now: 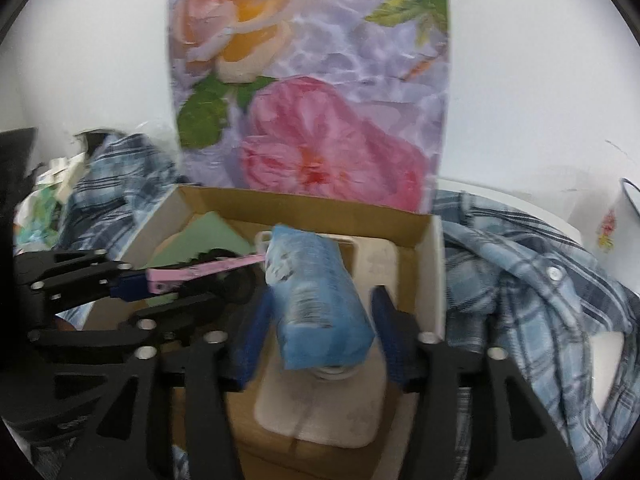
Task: Organize soft objects
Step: 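Open both tools to release strap and case into the box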
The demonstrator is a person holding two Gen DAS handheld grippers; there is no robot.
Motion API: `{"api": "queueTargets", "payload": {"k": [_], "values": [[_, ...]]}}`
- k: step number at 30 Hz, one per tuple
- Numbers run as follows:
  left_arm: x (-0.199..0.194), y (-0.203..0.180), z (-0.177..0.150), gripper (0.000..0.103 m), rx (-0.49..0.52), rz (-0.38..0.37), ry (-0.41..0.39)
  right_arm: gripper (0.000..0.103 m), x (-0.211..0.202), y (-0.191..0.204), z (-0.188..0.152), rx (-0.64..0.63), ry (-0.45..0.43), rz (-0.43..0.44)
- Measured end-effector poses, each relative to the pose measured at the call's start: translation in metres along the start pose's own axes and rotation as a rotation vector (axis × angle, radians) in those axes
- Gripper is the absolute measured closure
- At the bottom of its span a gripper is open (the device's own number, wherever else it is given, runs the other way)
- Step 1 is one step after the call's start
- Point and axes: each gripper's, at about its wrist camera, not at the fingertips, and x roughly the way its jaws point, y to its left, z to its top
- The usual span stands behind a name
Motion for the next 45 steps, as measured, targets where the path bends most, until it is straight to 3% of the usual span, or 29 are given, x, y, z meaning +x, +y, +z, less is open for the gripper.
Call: {"api": "queueTargets", "payload": {"k": [1,3,4,6,10,14,24,38,45], "values": [[0.000,0.001,0.001,0.069,-0.006,-0.005,0.002,0.032,0.000,-0.002,0.000,0.008,0.001,-0.031],[-0.002,0.003,0.002,0.042,-0.007,0.025,-0.002,0.032,-0.001,-0.006,0.000,0.016,-0.001,-0.042],[-0.003,0.004,0.002,0.034,-0.005,0.065,-0.015,0.032,-0.002,-0.008,0.000,0.020,-0.001,-0.046],[-0.006,0.012,0.004,0.000,-0.019,0.110,-0.042,0.032,-0.003,-0.014,0.001,0.042,-0.002,-0.025],[-0.008,0.030,0.006,0.000,-0.078,0.047,-0.066,0.023,-0.006,-0.022,0.004,0.085,-0.009,0.025],[-0.010,0.031,0.008,0.000,-0.058,0.063,-0.079,0.004,-0.010,-0.020,0.006,0.072,-0.026,-0.082],[-0.027,0.023,0.010,0.000,-0.060,0.060,-0.117,0.001,-0.020,-0.024,0.011,0.086,-0.061,-0.049],[-0.067,0.016,0.021,0.000,-0.034,0.093,-0.229,0.001,-0.068,-0.016,0.026,0.059,-0.175,-0.049],[-0.095,0.014,0.027,0.000,-0.036,0.068,-0.287,0.001,-0.097,-0.006,0.034,0.030,-0.231,-0.065]]}}
